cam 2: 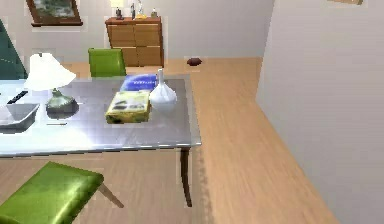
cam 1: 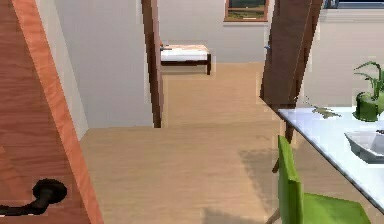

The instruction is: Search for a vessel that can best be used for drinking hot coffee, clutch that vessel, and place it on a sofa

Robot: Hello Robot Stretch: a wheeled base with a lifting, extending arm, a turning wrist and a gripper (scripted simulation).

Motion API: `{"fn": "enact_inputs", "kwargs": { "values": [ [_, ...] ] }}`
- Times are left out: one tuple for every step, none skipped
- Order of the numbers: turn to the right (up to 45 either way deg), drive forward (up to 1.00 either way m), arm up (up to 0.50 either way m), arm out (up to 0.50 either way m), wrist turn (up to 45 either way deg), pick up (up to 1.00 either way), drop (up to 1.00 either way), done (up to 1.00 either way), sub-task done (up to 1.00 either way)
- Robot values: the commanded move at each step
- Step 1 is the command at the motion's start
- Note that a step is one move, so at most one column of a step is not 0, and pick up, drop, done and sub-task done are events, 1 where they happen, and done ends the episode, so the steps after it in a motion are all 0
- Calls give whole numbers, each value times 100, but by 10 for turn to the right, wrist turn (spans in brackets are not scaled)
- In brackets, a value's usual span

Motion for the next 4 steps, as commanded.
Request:
{"fn": "enact_inputs", "kwargs": {
  "values": [
    [0, 15, 0, 0, 0, 0, 0, 0, 0],
    [-30, 0, 0, 0, 0, 0, 0, 0, 0],
    [0, 15, 0, 0, 0, 0, 0, 0, 0],
    [0, 75, 0, 0, 0, 0, 0, 0, 0]
  ]
}}
